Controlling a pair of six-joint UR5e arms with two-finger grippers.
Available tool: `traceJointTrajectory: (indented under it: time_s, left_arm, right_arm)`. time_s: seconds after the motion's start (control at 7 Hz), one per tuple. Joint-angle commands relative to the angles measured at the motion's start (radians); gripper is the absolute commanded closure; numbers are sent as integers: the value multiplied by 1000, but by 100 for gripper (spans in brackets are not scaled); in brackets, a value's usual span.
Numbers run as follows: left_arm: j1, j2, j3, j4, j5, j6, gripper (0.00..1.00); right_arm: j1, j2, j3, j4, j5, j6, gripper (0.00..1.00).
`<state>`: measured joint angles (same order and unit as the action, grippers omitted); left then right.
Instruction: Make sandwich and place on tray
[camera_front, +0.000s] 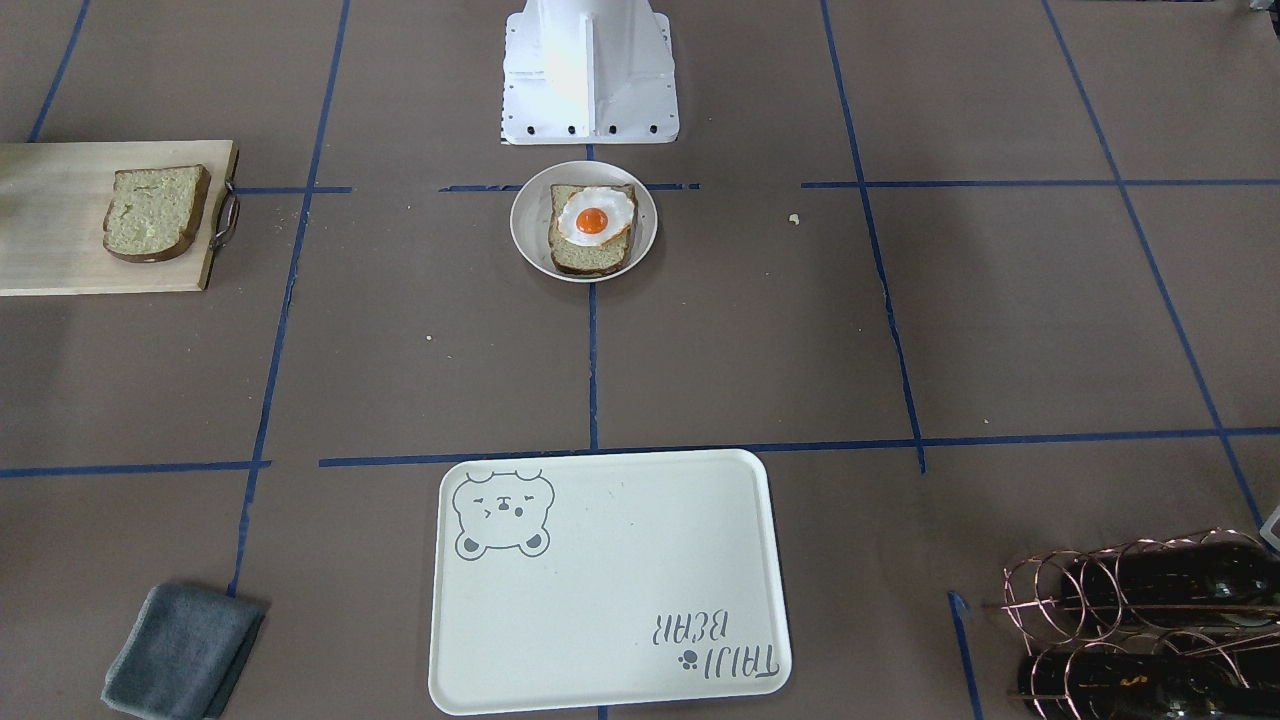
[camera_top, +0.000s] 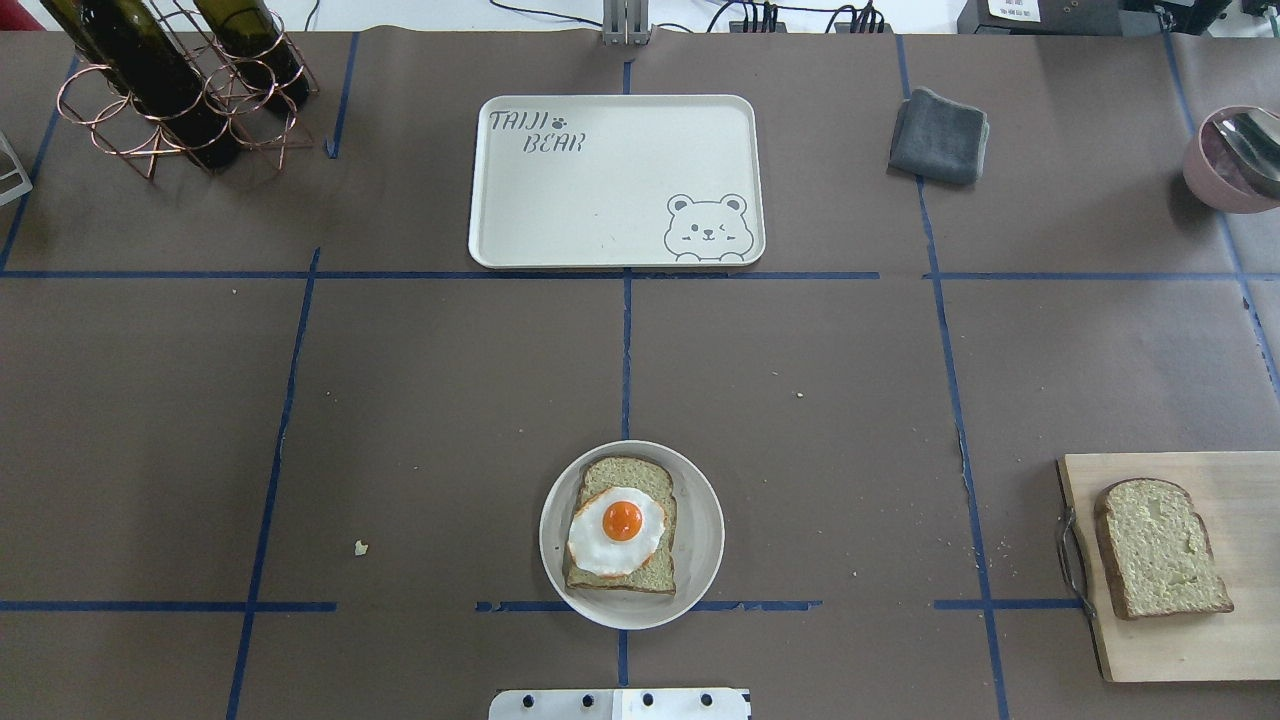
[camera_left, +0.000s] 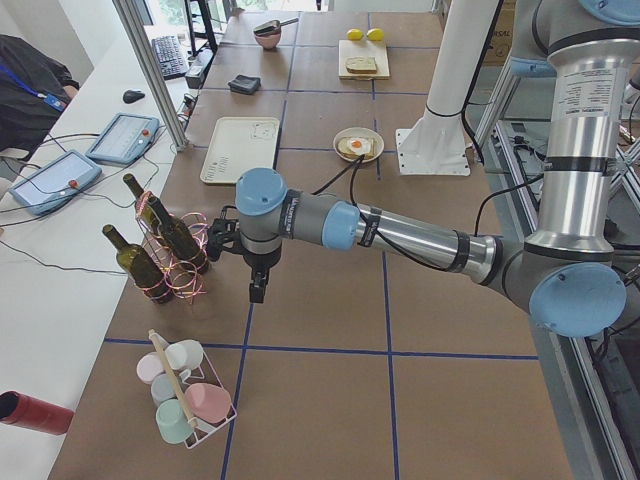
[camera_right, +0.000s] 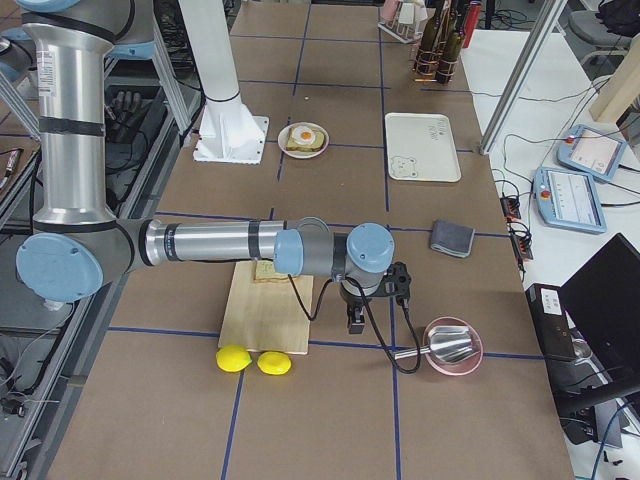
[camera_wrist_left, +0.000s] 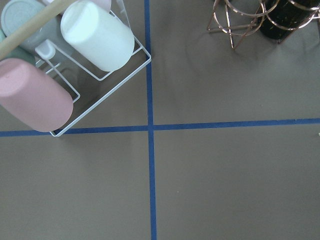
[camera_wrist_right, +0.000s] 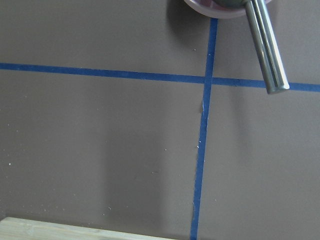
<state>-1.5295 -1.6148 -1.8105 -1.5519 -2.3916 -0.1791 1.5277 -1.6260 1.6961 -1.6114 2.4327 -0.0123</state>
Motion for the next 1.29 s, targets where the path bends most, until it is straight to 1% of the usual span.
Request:
traceJointTrajectory:
  time_s: [0.0,0.14,0.29,0.43,0.57,0.71,0.86,1.0,1.14]
  left_arm:
    - [87,-37,-45,-81,-11,-177,0]
    - [129,-39,-55,-138,-6,-256,0]
    - [158,-52,-55,-183,-6,-328,0]
    - [193,-66,-82,-197,-6,-424,0]
    - [236,-69,-127,-198,-6,-501,0]
    - [289,-101,-147,-198,-6,-602,0]
    - [349,-123,-154,-211,-4,-678,0]
    - [409,-126,-150,-291,27,-783,0]
    - [464,-128,-142,-354,54,-874,0]
  right_arm:
    - [-84,-11,36,233,-6,348,0]
    - [-156,-46,37,352,-17,426,0]
    - [-197,-75,37,448,-56,483,0]
    - [-230,-87,39,490,-82,599,0]
    - [-266,-144,83,492,-92,626,0]
    - [-306,-222,158,492,-109,630,0]
    - [-329,-303,219,530,-107,661,0]
    - [-386,-368,220,661,-113,749,0]
    - [-430,-406,218,748,-138,809,0]
